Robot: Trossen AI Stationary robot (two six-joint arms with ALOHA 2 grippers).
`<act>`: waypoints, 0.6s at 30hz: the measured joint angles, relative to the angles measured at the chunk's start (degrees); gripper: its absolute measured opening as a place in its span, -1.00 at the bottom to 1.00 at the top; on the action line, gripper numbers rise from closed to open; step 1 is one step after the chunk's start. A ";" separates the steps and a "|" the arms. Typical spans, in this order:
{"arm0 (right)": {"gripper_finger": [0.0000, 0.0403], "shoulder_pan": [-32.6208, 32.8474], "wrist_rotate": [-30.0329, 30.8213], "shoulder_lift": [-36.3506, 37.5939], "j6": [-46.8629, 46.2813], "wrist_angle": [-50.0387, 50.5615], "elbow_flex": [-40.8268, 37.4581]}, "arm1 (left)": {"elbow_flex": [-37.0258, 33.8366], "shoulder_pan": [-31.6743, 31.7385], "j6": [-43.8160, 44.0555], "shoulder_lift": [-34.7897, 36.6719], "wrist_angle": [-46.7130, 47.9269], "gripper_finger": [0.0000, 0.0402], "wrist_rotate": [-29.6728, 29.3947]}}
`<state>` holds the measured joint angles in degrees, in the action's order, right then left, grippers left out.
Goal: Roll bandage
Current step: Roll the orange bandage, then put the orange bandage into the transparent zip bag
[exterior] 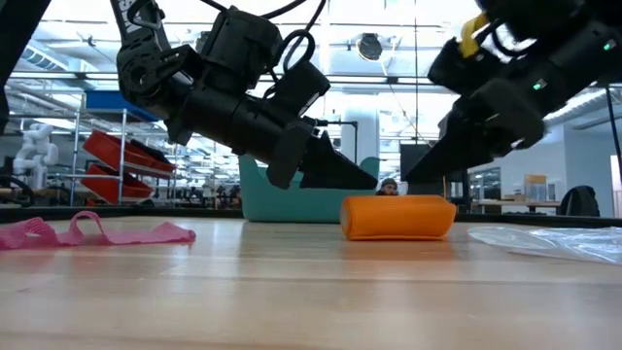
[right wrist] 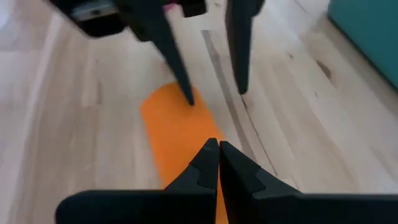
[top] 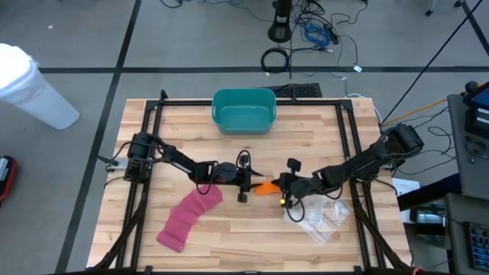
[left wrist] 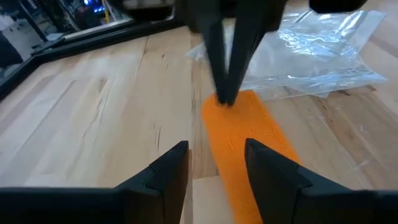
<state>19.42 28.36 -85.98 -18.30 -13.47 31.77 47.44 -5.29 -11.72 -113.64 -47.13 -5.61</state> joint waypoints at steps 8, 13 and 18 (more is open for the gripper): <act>-0.86 0.52 -2.00 11.19 -8.80 23.03 1.34 | -0.02 0.01 0.56 4.74 1.70 -0.19 2.17; -0.58 0.52 -6.66 18.36 -21.88 43.45 3.35 | -0.02 0.05 -0.68 7.97 2.69 -0.19 2.17; -0.24 1.01 -19.76 20.54 -41.41 53.74 3.52 | 2.04 0.52 -0.62 10.67 4.75 -0.19 2.17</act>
<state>20.44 8.60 -65.44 -59.71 40.27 35.29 49.48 -4.77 -12.34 -102.96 -42.39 -3.44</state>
